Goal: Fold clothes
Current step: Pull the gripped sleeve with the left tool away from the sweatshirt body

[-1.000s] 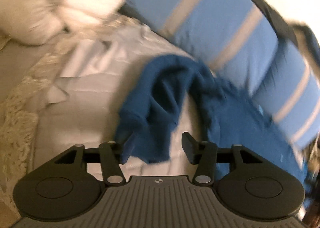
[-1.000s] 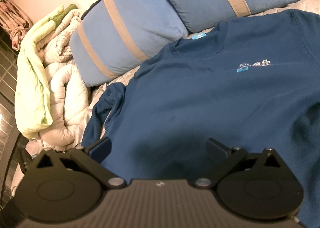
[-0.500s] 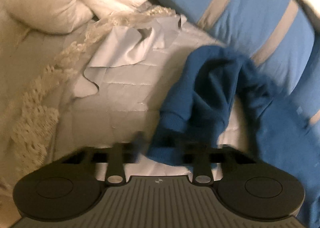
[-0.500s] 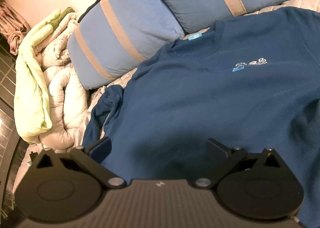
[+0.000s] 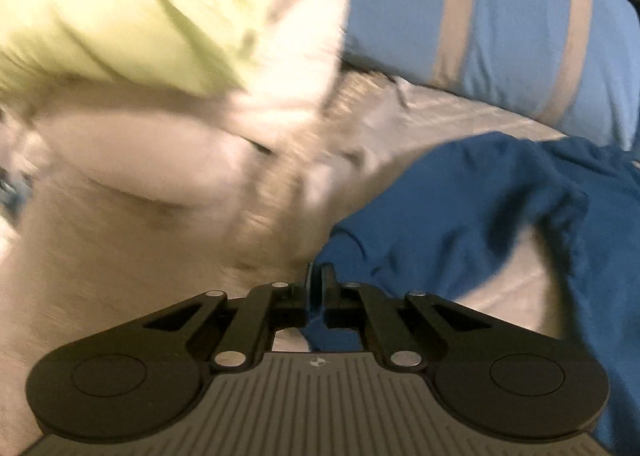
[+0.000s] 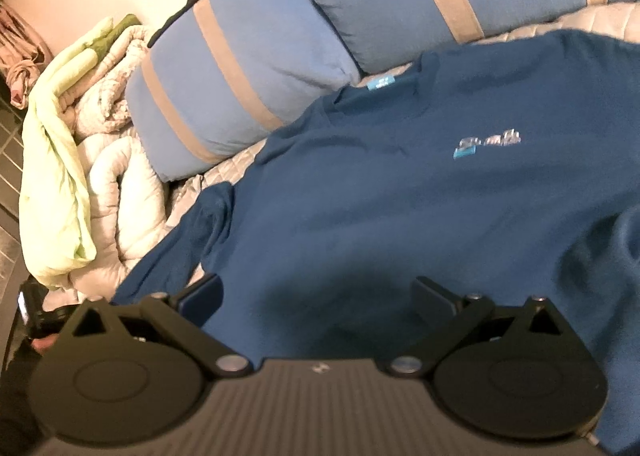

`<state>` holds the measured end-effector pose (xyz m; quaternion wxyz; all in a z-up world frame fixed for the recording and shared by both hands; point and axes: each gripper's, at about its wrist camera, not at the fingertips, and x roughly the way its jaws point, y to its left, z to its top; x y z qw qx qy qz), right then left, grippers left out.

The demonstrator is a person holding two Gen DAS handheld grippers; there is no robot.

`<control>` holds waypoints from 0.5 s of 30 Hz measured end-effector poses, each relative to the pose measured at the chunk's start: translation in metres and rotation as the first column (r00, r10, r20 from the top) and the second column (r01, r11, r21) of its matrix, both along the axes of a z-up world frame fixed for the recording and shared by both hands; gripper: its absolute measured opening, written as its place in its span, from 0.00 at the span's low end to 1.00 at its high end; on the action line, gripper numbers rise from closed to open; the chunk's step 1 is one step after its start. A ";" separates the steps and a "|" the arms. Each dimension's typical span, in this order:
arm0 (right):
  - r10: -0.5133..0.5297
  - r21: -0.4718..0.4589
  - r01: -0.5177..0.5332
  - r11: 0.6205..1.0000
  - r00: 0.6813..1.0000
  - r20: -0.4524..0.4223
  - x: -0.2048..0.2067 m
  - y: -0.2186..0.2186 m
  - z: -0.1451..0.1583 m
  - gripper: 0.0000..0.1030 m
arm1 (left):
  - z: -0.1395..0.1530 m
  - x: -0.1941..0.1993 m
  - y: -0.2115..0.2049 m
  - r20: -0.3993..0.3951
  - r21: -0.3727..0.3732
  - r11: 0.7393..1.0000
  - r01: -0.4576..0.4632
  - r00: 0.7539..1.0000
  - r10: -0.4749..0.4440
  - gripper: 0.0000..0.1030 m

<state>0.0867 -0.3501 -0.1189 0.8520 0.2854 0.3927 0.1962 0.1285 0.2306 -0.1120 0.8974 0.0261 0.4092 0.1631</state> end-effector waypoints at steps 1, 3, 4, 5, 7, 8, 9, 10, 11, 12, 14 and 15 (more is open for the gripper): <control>0.000 0.002 0.000 1.000 1.000 0.003 0.000 -0.002 0.005 1.00 | 0.007 -0.002 0.006 0.003 0.021 1.000 -0.012 1.000 0.012 0.05; -0.003 0.013 0.003 1.000 1.000 0.017 -0.002 -0.005 0.018 1.00 | 0.019 -0.006 0.018 0.011 0.053 0.998 -0.039 0.999 0.039 0.05; -0.007 0.018 0.006 1.000 1.000 0.030 -0.004 -0.007 0.025 1.00 | 0.022 -0.007 0.024 0.011 0.066 0.997 -0.050 0.999 0.049 0.05; -0.011 0.024 0.009 1.000 0.999 0.043 -0.005 -0.009 0.032 1.00 | 0.025 -0.008 0.030 0.010 0.080 0.995 -0.060 0.998 0.059 0.05; -0.013 0.038 0.010 0.999 0.997 0.072 -0.008 -0.011 0.046 1.00 | 0.030 -0.010 0.041 0.004 0.112 0.991 -0.076 0.997 0.076 0.05; -0.012 0.044 0.008 0.999 0.996 0.089 -0.011 -0.012 0.054 1.00 | 0.031 -0.011 0.046 -0.001 0.131 0.988 -0.083 0.996 0.084 0.05; -0.010 0.042 0.006 0.999 0.994 0.113 -0.013 -0.011 0.062 1.00 | 0.032 -0.012 0.051 -0.006 0.148 0.985 -0.090 0.996 0.092 0.05; -0.007 0.030 0.003 1.000 0.991 0.136 -0.015 -0.010 0.069 1.00 | 0.033 -0.014 0.055 -0.009 0.151 0.984 -0.098 0.995 0.101 0.05; -0.002 0.011 0.001 1.000 0.987 0.162 -0.018 -0.008 0.076 1.00 | 0.034 -0.015 0.060 -0.011 0.151 0.982 -0.109 0.994 0.112 0.05; 0.002 -0.004 -0.001 1.000 0.983 0.183 -0.021 -0.007 0.082 1.00 | 0.034 -0.017 0.063 -0.012 0.154 0.981 -0.120 0.992 0.124 0.05; 0.010 -0.012 -0.008 1.000 0.980 0.198 -0.024 -0.005 0.088 1.00 | 0.033 -0.019 0.069 -0.019 0.161 0.978 -0.136 0.990 0.141 0.05; 0.014 -0.017 -0.011 1.000 0.979 0.206 -0.026 -0.004 0.091 1.00 | 0.032 -0.020 0.072 -0.024 0.165 0.976 -0.143 0.989 0.149 0.05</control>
